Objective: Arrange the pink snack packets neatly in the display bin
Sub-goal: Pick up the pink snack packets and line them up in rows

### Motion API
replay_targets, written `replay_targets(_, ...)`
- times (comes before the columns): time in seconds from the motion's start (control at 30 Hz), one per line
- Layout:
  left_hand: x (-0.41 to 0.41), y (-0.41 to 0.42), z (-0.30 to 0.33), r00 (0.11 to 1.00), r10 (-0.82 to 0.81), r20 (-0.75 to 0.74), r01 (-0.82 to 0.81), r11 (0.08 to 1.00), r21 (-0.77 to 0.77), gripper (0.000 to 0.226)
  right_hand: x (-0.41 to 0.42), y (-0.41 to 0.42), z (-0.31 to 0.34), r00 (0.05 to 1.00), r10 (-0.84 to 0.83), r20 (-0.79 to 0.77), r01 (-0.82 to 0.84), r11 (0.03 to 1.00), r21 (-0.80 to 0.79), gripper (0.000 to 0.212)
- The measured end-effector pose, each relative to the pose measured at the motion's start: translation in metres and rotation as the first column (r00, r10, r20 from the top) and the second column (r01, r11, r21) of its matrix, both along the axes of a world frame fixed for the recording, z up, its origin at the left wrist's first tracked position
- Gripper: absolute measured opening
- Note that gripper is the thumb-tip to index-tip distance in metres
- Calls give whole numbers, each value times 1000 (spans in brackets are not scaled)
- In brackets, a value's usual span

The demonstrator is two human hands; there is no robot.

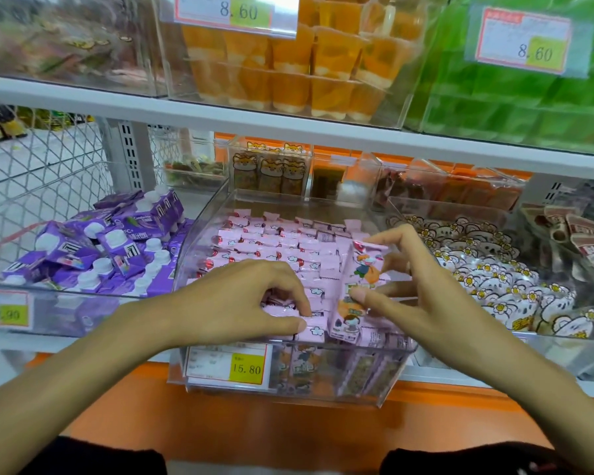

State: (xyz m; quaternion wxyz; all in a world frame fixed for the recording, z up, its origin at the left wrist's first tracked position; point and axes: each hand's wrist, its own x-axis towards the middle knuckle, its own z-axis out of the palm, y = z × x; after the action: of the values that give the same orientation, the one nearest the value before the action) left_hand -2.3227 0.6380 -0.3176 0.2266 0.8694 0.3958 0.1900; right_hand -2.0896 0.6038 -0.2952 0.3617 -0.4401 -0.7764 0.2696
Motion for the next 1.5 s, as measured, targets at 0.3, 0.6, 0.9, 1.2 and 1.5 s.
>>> replay_targets(0.3, -1, 3, -3, 998, -8, 61, 11, 999, -47, 15, -1, 0, -9, 827, -38, 562, -108, 969, 224, 18)
replay_targets(0.6, 0, -2, -4, 996, 58, 69, -58, 998, -7, 33, -2, 2, -7, 807, -11, 590, -93, 985, 146, 29)
replay_targets(0.9, 12, -9, -14, 979, 206, -1, -202, 959, 201, 57, -9, 24, 0, 744, -139, 654, 56, 988, 146, 31)
replay_targets(1.2, 23, -8, -11, 955, 199, -221, -154, 966, 206, 68, -14, 24, -3, 792, -116, 599, 29, 988, 153, 13)
replay_targets(1.5, 22, 4, -8, 964, 183, -195, -168, 981, 94, 70, -12, 13, -11, 812, -213, 544, -80, 882, 464, 22)
